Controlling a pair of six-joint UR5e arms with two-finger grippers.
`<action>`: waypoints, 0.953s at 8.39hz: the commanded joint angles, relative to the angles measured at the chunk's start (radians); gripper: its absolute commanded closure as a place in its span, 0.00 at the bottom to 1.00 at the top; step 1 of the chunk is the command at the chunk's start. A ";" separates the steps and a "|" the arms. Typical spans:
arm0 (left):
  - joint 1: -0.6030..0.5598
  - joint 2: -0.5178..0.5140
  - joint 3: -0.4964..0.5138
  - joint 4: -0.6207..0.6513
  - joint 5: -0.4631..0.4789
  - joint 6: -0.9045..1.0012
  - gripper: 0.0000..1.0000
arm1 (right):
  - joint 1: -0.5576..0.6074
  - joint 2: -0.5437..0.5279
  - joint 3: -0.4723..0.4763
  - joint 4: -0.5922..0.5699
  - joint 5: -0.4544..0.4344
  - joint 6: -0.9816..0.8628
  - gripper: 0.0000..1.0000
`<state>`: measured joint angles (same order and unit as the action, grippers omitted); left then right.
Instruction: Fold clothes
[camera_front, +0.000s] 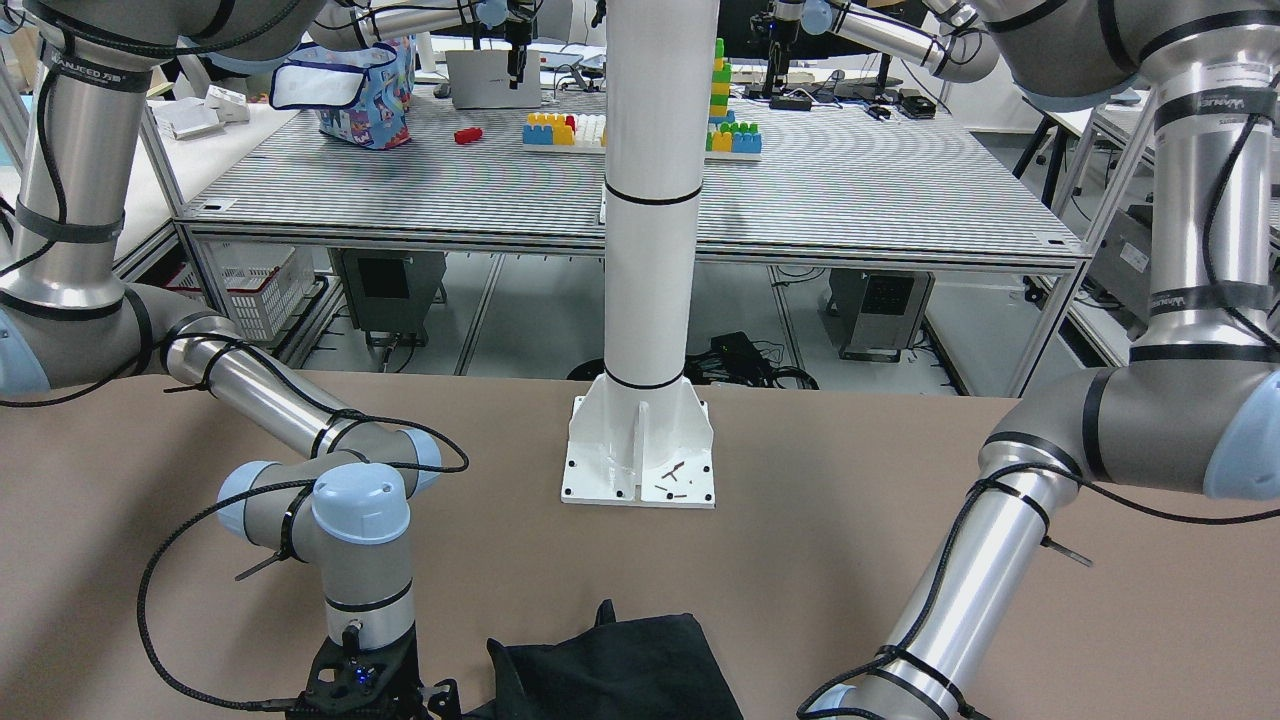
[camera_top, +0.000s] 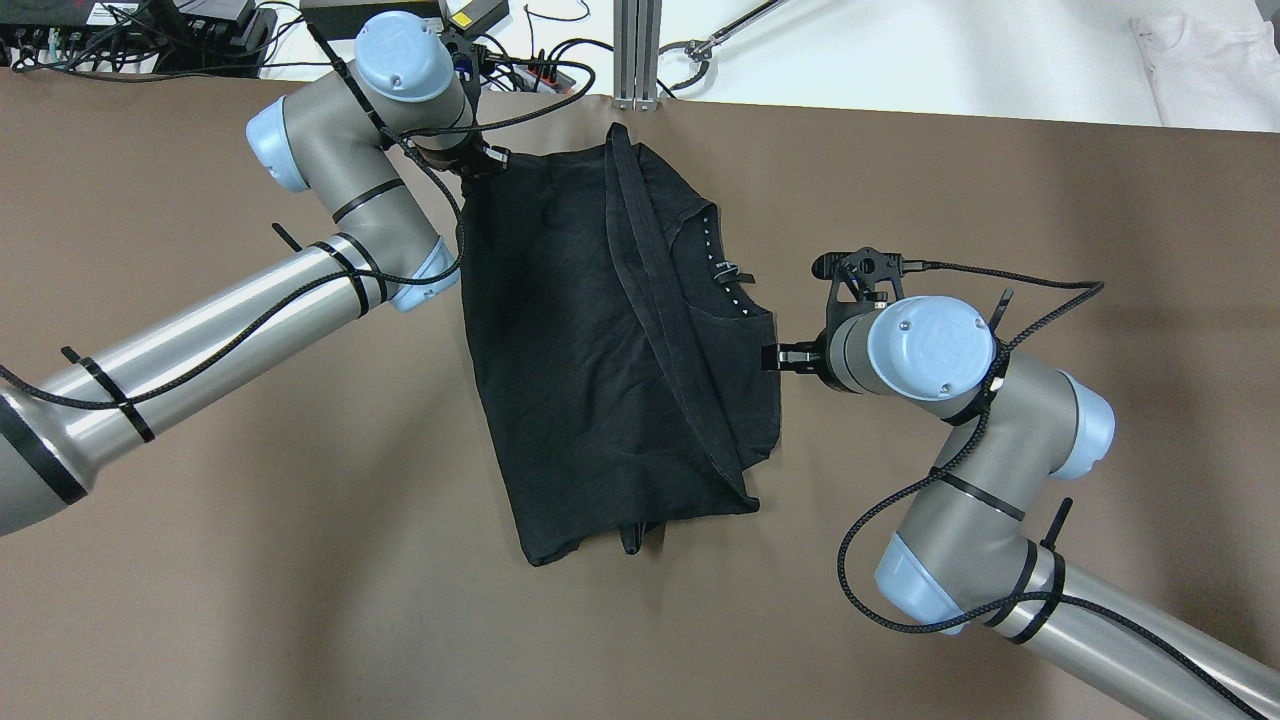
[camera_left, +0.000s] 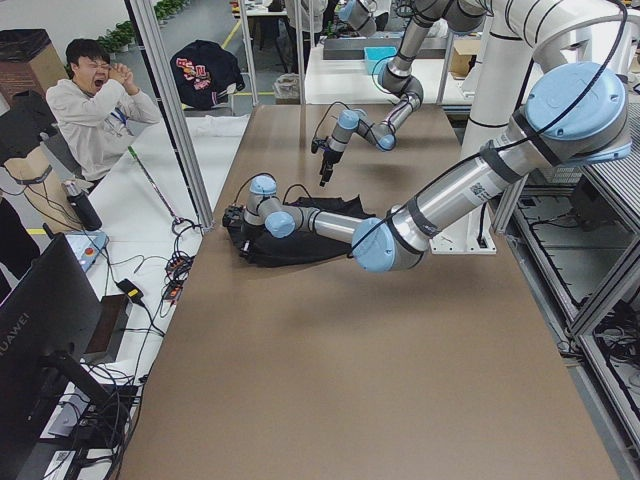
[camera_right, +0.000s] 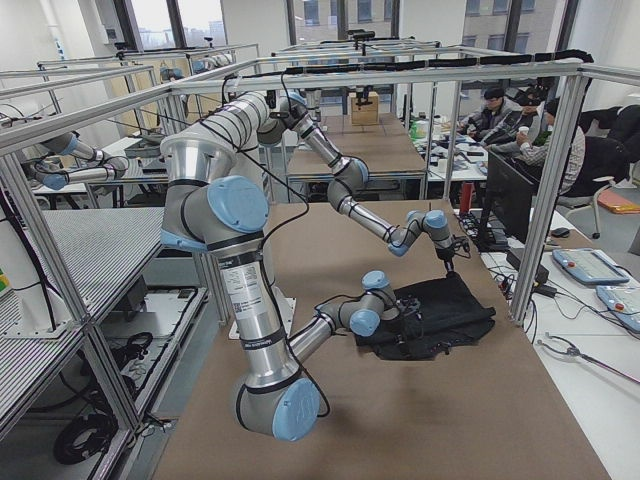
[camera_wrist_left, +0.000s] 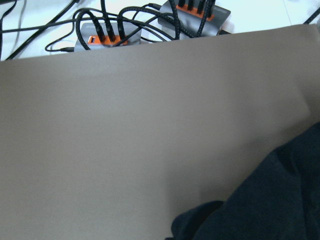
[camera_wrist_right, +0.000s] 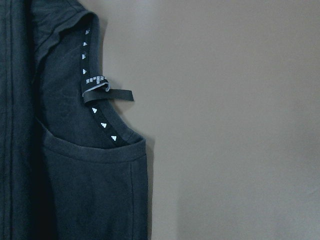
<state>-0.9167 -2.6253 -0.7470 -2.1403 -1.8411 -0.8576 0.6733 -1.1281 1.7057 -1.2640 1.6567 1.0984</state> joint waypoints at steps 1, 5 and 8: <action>-0.056 -0.009 0.023 -0.003 -0.012 0.159 0.01 | -0.001 0.001 0.000 0.000 0.000 0.004 0.06; -0.100 0.100 -0.124 -0.003 -0.046 0.189 0.00 | -0.058 0.002 -0.001 0.021 -0.002 0.233 0.08; -0.097 0.139 -0.170 -0.003 -0.046 0.181 0.00 | -0.177 -0.001 -0.005 0.025 -0.125 0.553 0.17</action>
<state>-1.0141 -2.5040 -0.8925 -2.1430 -1.8856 -0.6735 0.5728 -1.1266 1.7035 -1.2388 1.6350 1.4509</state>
